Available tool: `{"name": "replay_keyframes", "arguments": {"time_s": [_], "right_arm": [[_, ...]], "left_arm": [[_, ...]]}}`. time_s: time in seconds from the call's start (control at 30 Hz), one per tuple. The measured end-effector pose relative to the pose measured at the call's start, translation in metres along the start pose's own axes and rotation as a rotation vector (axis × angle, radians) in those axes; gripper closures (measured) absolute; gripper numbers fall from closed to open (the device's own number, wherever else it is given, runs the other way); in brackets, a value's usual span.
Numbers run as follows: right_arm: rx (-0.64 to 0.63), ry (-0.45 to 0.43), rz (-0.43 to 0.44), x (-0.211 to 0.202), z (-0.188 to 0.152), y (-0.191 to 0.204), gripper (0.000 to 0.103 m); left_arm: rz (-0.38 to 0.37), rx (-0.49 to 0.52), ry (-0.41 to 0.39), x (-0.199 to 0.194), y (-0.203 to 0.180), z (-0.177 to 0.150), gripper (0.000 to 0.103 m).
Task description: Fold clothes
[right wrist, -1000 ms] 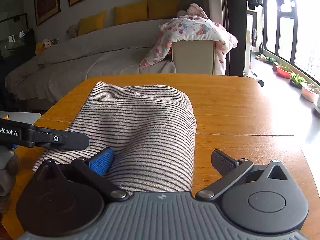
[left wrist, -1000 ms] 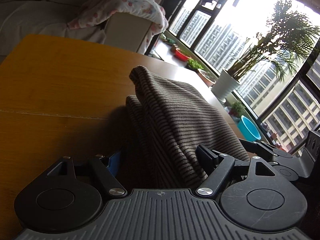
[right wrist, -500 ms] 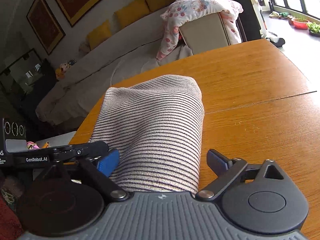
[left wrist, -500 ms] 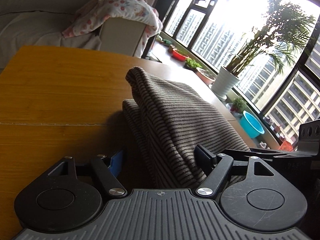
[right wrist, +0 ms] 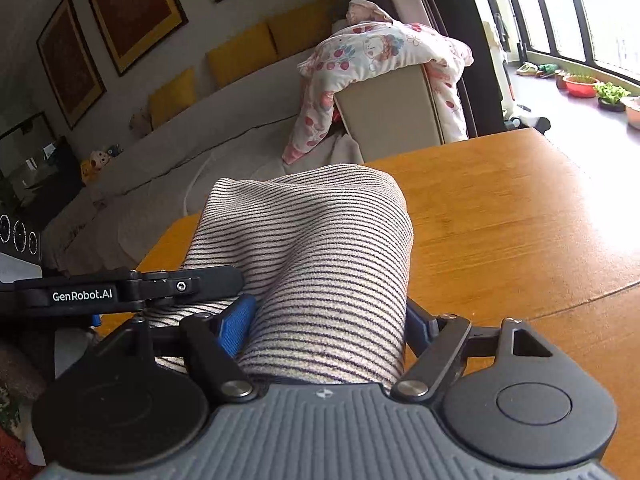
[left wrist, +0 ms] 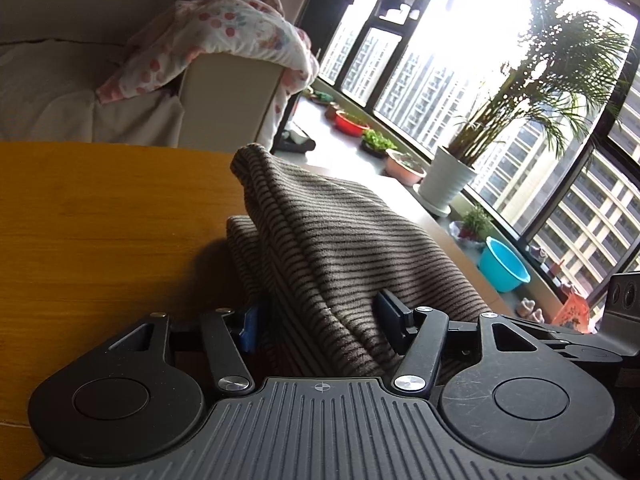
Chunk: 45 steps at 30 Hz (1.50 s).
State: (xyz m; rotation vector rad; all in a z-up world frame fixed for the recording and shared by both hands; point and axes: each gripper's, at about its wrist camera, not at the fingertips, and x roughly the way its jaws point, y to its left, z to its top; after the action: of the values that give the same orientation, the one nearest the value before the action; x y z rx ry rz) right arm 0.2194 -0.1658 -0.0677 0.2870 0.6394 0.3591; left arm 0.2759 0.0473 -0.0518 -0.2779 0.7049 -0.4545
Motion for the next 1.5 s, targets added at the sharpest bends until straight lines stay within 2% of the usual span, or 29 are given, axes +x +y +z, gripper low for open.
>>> {"name": "replay_keyframes", "arguments": {"time_s": [0.13, 0.27, 0.37, 0.43, 0.53, 0.57, 0.63, 0.73, 0.83, 0.93, 0.97, 1.0, 1.03, 1.23, 1.27, 1.3, 1.33, 1.37, 1.4, 1.5], "right_arm": [[-0.060, -0.019, -0.046, 0.022, 0.016, 0.009, 0.026], [-0.107, -0.023, -0.086, 0.037, 0.026, 0.017, 0.025], [-0.131, -0.016, -0.087, 0.041, 0.030, 0.019, 0.020], [-0.138, -0.013, -0.061, 0.035, 0.031, 0.013, 0.017], [-0.136, -0.021, -0.050, 0.025, 0.032, 0.008, 0.017], [-0.135, -0.027, -0.051, 0.022, 0.033, 0.007, 0.017], [-0.142, -0.044, -0.059, 0.016, 0.034, 0.007, 0.017], [-0.157, -0.073, -0.077, 0.012, 0.039, 0.007, 0.017], [-0.134, -0.083, -0.067, 0.012, 0.046, 0.002, 0.014], [-0.061, -0.018, -0.033, 0.023, 0.045, -0.007, 0.012], [-0.033, 0.013, -0.017, 0.027, 0.043, -0.010, 0.014], [-0.017, 0.043, 0.018, 0.028, 0.040, -0.010, 0.027], [-0.030, 0.048, 0.026, 0.025, 0.037, -0.005, 0.027], [-0.273, -0.129, -0.054, -0.001, 0.061, 0.035, 0.028], [-0.310, -0.138, -0.047, 0.002, 0.070, 0.045, 0.029], [-0.332, -0.130, -0.028, 0.007, 0.076, 0.052, 0.037], [-0.333, -0.088, 0.020, 0.020, 0.084, 0.060, 0.052], [-0.332, -0.044, 0.071, 0.034, 0.092, 0.068, 0.058], [-0.316, 0.003, 0.091, 0.049, 0.096, 0.074, 0.062], [-0.293, 0.135, 0.044, 0.104, 0.094, 0.084, 0.061]], "left_arm": [[0.026, -0.030, -0.023, -0.012, 0.007, 0.005, 0.037], [0.003, -0.080, -0.022, -0.020, 0.017, 0.002, 0.039], [-0.020, -0.065, -0.021, -0.022, 0.019, -0.004, 0.050], [-0.074, -0.078, -0.037, -0.024, 0.019, -0.006, 0.063], [-0.207, -0.114, -0.080, -0.031, 0.016, 0.003, 0.065], [-0.227, -0.110, -0.087, -0.033, 0.014, 0.005, 0.065], [-0.195, -0.095, -0.071, -0.031, 0.011, 0.005, 0.068], [-0.097, -0.082, -0.005, -0.022, 0.015, -0.010, 0.069], [-0.098, -0.115, 0.010, -0.021, 0.023, -0.022, 0.069], [-0.084, -0.107, 0.003, -0.022, 0.026, -0.023, 0.065], [-0.075, -0.098, 0.003, -0.022, 0.027, -0.022, 0.064], [-0.057, -0.087, -0.002, -0.022, 0.028, -0.020, 0.063], [-0.045, -0.081, -0.007, -0.022, 0.030, -0.019, 0.062], [-0.041, -0.085, -0.027, -0.022, 0.036, -0.022, 0.057], [-0.037, -0.080, -0.032, -0.023, 0.035, -0.022, 0.057], [-0.034, -0.075, -0.037, -0.023, 0.034, -0.023, 0.055], [-0.032, -0.073, -0.041, -0.023, 0.035, -0.024, 0.054], [-0.032, -0.073, -0.043, -0.024, 0.035, -0.025, 0.054], [-0.030, -0.072, -0.044, -0.024, 0.036, -0.025, 0.053], [-0.014, -0.068, -0.057, -0.025, 0.037, -0.024, 0.052]]}}
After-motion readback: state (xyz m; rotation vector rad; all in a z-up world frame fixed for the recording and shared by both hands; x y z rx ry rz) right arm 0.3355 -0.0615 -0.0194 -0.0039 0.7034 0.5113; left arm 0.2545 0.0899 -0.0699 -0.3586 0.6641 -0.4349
